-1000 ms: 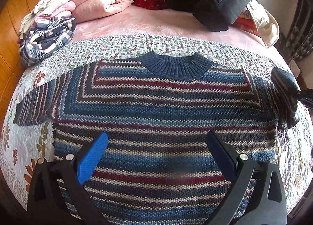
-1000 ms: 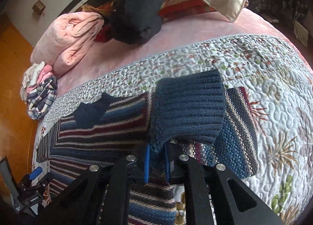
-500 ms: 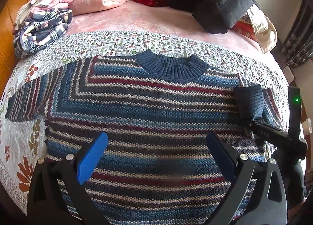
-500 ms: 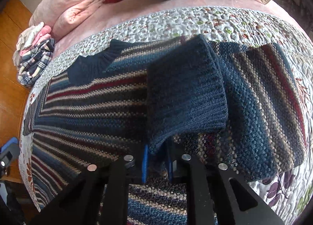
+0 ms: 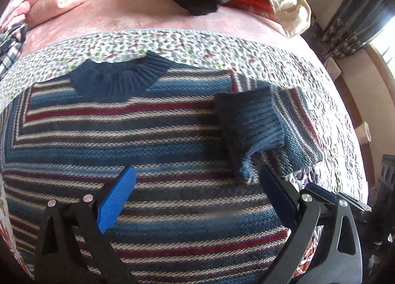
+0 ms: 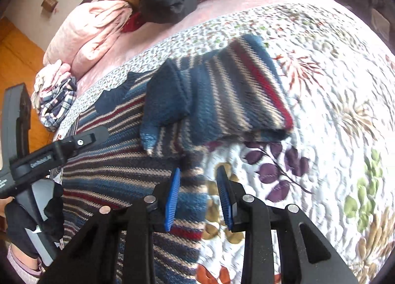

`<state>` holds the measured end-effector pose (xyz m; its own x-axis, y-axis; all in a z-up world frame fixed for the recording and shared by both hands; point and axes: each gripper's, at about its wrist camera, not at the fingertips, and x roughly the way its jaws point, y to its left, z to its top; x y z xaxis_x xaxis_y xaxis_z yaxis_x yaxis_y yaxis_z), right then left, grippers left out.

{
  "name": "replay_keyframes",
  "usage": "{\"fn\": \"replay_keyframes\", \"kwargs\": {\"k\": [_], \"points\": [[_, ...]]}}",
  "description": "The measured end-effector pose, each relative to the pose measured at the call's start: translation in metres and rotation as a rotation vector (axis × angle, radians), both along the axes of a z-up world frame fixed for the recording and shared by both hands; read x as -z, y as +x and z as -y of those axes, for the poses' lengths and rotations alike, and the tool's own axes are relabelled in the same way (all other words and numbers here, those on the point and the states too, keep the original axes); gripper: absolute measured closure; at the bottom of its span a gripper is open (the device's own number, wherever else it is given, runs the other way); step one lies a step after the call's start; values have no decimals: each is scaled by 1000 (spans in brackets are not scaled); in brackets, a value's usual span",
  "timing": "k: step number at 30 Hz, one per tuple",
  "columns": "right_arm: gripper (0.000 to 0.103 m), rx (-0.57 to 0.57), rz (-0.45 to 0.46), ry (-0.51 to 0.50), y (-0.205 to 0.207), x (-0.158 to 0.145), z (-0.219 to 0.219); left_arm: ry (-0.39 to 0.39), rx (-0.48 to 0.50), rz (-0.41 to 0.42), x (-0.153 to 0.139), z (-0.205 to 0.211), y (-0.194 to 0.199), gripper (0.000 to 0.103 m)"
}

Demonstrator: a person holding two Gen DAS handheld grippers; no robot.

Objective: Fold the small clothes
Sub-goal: 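Fold the held sleeve across the sweater body toward the left tool, then lay the sleeve on the body and open the right gripper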

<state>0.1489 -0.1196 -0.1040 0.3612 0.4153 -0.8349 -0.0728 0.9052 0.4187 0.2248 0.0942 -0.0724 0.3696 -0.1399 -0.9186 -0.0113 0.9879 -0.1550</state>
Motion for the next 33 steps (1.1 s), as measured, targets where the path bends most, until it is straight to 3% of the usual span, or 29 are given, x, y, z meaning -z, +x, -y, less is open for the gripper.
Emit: {"fn": "replay_keyframes", "kwargs": {"k": [5,7,11,13,21,27,33], "points": [[71,58,-18,-13,-12,5,33,63,31,-56,31,35,24,12],[71,67,-18,-23,-17,6,40,47,31,-92,41,37,30,31],[71,78,-9,-55,-21,4,47,20,26,-124,52,38,36,55],[71,85,-8,-63,-22,3,50,-11,29,-115,48,35,36,88],[71,98,11,-30,-6,-13,37,-25,-14,19,3,-4,15,91],[71,134,-24,51,30,-13,25,3,-85,63,-19,-62,-1,91],[71,61,-51,78,61,-5,-18,30,-150,74,-26,-115,-3,91]]}}
